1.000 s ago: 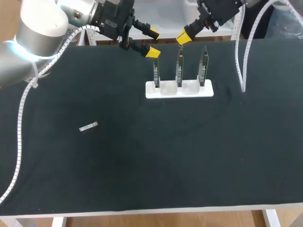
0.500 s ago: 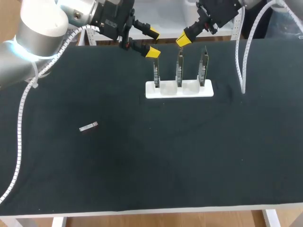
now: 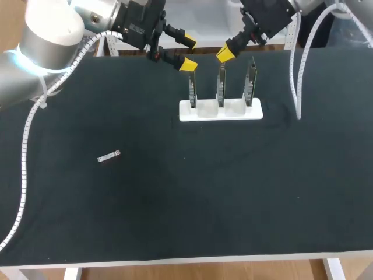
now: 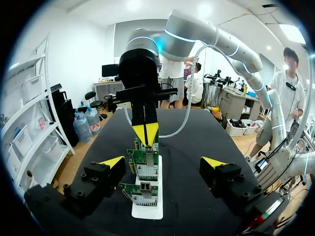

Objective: Pick up the optical module with the left hand, and insert it into the network port with the right hand.

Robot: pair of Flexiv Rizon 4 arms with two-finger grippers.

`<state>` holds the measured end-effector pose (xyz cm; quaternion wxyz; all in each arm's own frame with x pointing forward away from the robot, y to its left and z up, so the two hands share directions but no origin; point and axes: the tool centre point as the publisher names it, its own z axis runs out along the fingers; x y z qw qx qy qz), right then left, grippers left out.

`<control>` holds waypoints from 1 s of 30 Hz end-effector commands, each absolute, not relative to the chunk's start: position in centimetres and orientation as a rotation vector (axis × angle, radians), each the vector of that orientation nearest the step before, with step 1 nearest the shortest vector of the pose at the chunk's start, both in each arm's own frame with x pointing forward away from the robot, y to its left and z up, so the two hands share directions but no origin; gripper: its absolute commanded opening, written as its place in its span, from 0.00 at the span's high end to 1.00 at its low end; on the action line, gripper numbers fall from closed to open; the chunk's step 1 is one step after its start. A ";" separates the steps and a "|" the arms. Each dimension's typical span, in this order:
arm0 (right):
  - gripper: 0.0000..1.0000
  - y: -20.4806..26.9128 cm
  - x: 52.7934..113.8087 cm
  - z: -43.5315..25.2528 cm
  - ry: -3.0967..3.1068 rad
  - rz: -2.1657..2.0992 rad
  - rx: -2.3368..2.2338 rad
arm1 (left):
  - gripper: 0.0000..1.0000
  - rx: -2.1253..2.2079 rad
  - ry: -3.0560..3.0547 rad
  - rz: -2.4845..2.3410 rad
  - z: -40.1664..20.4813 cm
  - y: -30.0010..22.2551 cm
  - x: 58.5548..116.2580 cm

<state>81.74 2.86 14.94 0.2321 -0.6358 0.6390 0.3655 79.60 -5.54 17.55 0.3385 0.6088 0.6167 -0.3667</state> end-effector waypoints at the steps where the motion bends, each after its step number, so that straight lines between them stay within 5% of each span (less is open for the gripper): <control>1: 1.00 2.8 82.6 15.0 1.738 1.103 -1.804 | 0.00 1.589 1.606 -0.956 17.5 -5.5 79.7; 30: 1.00 2.8 82.2 13.8 1.765 1.122 -1.798 | 0.00 1.589 1.606 -0.956 17.5 -5.5 79.7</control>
